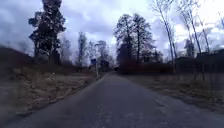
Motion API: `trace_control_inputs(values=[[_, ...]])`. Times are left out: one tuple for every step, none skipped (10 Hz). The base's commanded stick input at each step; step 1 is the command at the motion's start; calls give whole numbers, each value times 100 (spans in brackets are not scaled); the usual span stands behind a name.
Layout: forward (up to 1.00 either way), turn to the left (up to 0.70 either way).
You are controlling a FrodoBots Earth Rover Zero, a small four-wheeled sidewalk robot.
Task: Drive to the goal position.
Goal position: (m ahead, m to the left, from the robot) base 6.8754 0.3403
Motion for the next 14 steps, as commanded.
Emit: trace_control_inputs(values=[[50, 0], [50, 0], [50, 0], [50, 0], [50, 0], [50, 0], [50, 0], [50, 0], [50, 0], [50, 0], [50, 0], [50, 0], [50, 0], [50, 0]])
